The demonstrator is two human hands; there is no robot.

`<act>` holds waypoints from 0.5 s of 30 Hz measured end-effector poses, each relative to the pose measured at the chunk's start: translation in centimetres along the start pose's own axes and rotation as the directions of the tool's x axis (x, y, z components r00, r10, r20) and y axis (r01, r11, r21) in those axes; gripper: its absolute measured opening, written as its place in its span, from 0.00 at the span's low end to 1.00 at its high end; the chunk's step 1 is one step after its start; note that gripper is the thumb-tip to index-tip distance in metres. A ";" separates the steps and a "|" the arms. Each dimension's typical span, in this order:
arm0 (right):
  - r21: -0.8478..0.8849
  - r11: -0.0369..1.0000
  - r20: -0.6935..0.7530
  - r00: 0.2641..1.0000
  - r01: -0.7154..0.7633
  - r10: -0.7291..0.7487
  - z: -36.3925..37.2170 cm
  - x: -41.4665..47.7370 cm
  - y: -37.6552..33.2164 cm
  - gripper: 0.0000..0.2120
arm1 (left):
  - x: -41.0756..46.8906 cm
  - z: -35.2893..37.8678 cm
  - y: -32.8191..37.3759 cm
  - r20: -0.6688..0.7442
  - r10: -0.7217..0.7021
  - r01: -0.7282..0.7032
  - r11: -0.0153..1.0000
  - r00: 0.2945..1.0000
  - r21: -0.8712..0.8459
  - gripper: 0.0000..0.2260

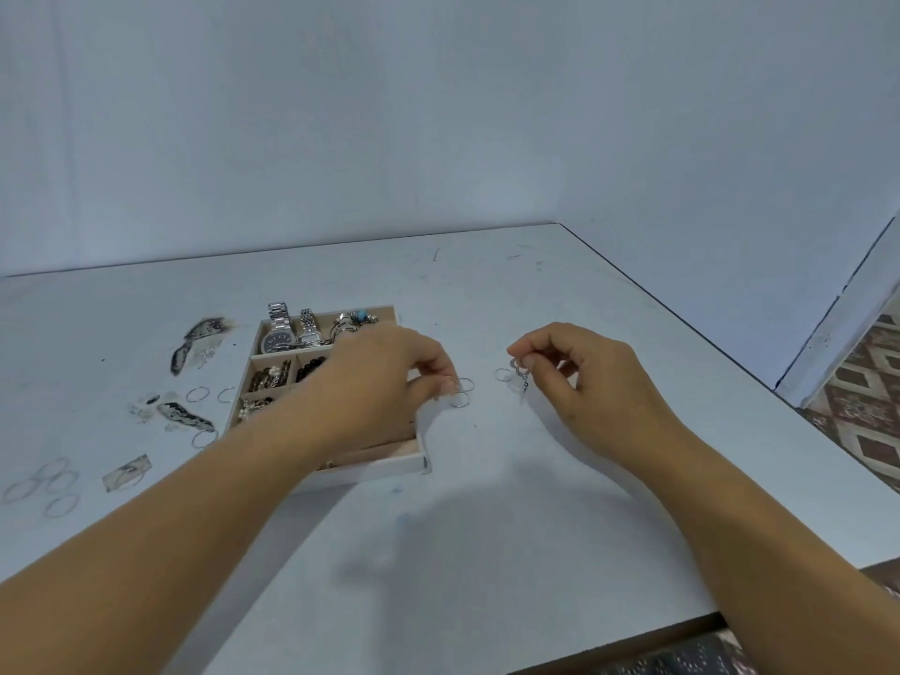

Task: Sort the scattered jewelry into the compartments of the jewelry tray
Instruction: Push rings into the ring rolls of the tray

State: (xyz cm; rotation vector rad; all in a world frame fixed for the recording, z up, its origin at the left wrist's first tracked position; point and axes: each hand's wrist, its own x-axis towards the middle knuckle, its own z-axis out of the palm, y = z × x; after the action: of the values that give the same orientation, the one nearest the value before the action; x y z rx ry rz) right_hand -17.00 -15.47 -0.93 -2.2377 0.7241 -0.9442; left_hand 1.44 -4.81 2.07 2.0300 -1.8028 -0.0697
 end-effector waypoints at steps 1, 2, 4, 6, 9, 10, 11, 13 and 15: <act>0.008 1.000 0.016 1.000 0.021 -0.021 0.1 0.2 -0.7 0.10 | -0.8 -0.8 -0.7 -0.010 -0.010 0.010 1.000 1.000 -0.012 0.04; 0.022 0.999 0.035 0.999 0.035 -0.036 0.3 0.5 -1.4 0.10 | -1.6 -1.6 -1.5 -0.018 -0.025 0.025 0.999 1.000 -0.032 0.04; 0.051 0.997 0.072 0.995 0.061 -0.065 0.9 1.0 -2.8 0.10 | -3.4 -3.0 -3.2 -0.053 -0.066 0.062 0.995 0.996 -0.073 0.04; 0.067 0.993 0.109 0.989 0.092 -0.099 1.8 1.5 -4.3 0.10 | -5.1 -4.4 -4.9 -0.099 -0.113 0.105 0.991 0.989 -0.084 0.04; 0.080 0.985 0.161 0.973 0.156 -0.167 3.7 2.5 -6.7 0.09 | -7.3 -6.0 -6.8 -0.140 -0.172 0.160 0.983 0.975 -0.093 0.03; 0.082 0.980 0.179 0.965 0.179 -0.192 4.4 2.8 -7.5 0.08 | -8.0 -6.5 -7.3 -0.147 -0.185 0.173 0.981 0.972 -0.091 0.02; 0.086 0.977 0.196 0.958 0.197 -0.211 5.2 3.1 -8.2 0.08 | -8.6 -6.8 -7.8 -0.155 -0.194 0.182 0.979 0.969 -0.088 0.02; 0.102 0.972 0.228 0.946 0.212 -0.231 6.7 3.6 -9.4 0.08 | -9.6 -7.2 -8.5 -0.172 -0.202 0.188 0.978 0.964 -0.095 0.02; 0.114 0.969 0.248 0.939 0.218 -0.240 8.1 4.1 -10.2 0.07 | -10.3 -7.3 -9.0 -0.177 -0.215 0.196 0.973 0.960 -0.118 0.02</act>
State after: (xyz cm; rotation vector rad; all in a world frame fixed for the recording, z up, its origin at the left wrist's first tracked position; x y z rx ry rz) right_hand -5.85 -8.88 3.44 -2.3457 0.3044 -0.7494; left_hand 10.50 7.71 3.14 2.0714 -1.4421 -0.0257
